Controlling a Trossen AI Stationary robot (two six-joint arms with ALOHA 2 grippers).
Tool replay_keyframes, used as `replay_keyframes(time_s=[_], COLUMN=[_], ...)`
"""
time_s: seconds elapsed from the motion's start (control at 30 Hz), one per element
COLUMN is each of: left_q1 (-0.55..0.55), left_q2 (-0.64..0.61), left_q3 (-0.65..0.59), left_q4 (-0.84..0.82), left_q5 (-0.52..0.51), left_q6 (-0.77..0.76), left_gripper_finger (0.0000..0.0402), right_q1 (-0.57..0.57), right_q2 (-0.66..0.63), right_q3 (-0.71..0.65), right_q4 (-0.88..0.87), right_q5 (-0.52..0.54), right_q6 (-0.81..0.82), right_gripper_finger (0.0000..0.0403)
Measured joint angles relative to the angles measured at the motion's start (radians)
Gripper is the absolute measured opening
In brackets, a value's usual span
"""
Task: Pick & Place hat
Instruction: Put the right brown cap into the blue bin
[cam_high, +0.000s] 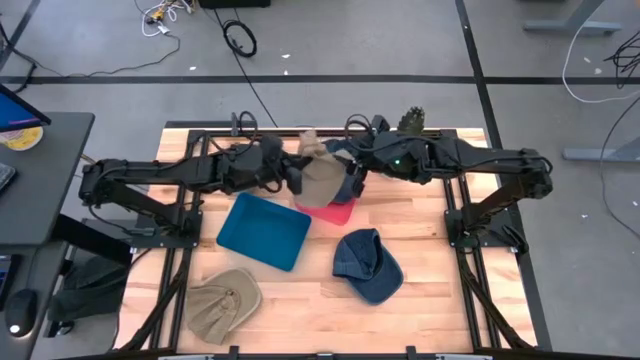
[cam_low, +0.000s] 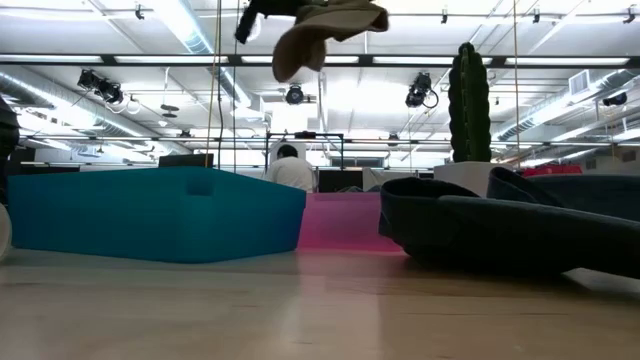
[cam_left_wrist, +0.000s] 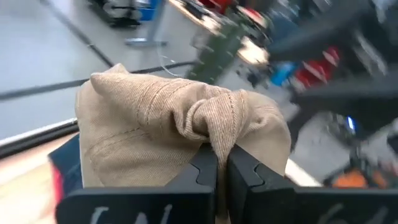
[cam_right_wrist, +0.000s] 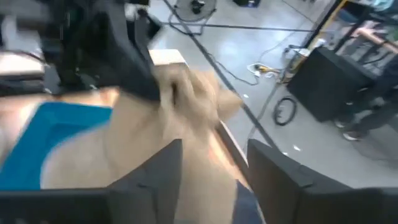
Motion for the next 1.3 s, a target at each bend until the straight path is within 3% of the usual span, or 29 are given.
replay_keyframes(time_s=[0.27, 0.6, 0.8, 1.03, 1.2, 1.3], left_q1=[-0.075, -0.240, -0.322, -0.394, -0.425, -0.432], left_q2=[-0.093, -0.125, -0.098, -0.065, -0.031, -0.015], left_q3=[0.000, 0.001, 0.000, 0.000, -0.001, 0.003], left_q4=[-0.294, -0.608, -0.786, -0.944, -1.004, -0.960], left_q5=[-0.214, -0.397, -0.380, -0.248, -0.205, -0.246], left_q6=[-0.384, -0.860, -1.193, -1.436, -1.513, -1.408], left_gripper_finger=[0.0008, 0.0008, 0.0008, 0.0008, 0.0008, 0.0008], right_q1=[0.000, 0.000, 0.000, 0.000, -0.001, -0.002], right_q2=[-0.017, -0.025, -0.025, -0.025, -0.025, -0.024], right_q3=[0.000, 0.000, 0.000, 0.000, 0.000, 0.000], right_q4=[-0.035, -0.071, -0.072, -0.080, -0.107, -0.124], right_q5=[0.050, 0.040, 0.041, 0.042, 0.042, 0.042], right_q6=[0.055, 0.082, 0.086, 0.140, 0.122, 0.102], right_gripper_finger=[0.0220, 0.0210, 0.0205, 0.0205, 0.0205, 0.0205])
